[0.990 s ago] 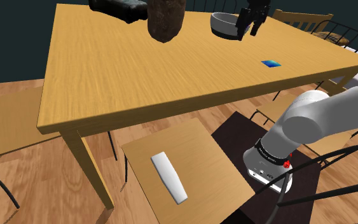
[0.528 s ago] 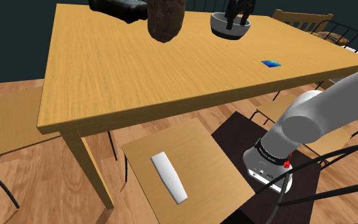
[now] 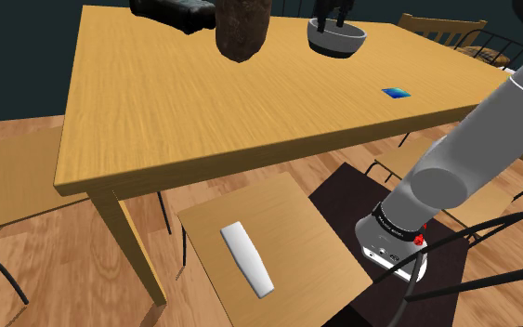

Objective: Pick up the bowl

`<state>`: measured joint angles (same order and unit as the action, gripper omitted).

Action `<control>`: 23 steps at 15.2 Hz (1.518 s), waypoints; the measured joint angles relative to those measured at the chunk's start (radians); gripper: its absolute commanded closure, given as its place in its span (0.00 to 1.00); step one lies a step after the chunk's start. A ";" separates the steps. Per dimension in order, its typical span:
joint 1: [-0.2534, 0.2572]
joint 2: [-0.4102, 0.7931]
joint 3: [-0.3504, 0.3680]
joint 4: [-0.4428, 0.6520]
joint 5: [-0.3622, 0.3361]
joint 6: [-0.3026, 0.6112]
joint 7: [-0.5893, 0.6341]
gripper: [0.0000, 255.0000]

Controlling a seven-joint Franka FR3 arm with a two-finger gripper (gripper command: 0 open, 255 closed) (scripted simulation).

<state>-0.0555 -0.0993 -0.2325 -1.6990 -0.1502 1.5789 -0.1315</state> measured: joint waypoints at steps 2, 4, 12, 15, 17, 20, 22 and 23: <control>-0.009 0.094 -0.013 0.118 0.016 -0.024 -0.028 0.00; -0.025 0.178 -0.028 0.212 0.032 -0.034 -0.058 0.00; -0.046 0.280 -0.039 0.278 0.053 0.003 -0.084 0.00; -0.042 0.267 -0.038 0.227 0.049 0.040 -0.076 1.00; -0.042 0.266 -0.038 0.221 0.049 0.045 -0.076 1.00; -0.042 0.265 -0.038 0.220 0.049 0.047 -0.076 1.00; -0.042 0.265 -0.038 0.220 0.049 0.047 -0.076 1.00; -0.042 0.265 -0.038 0.220 0.049 0.047 -0.076 1.00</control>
<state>-0.0976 0.1655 -0.2703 -1.4792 -0.1013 1.6261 -0.2076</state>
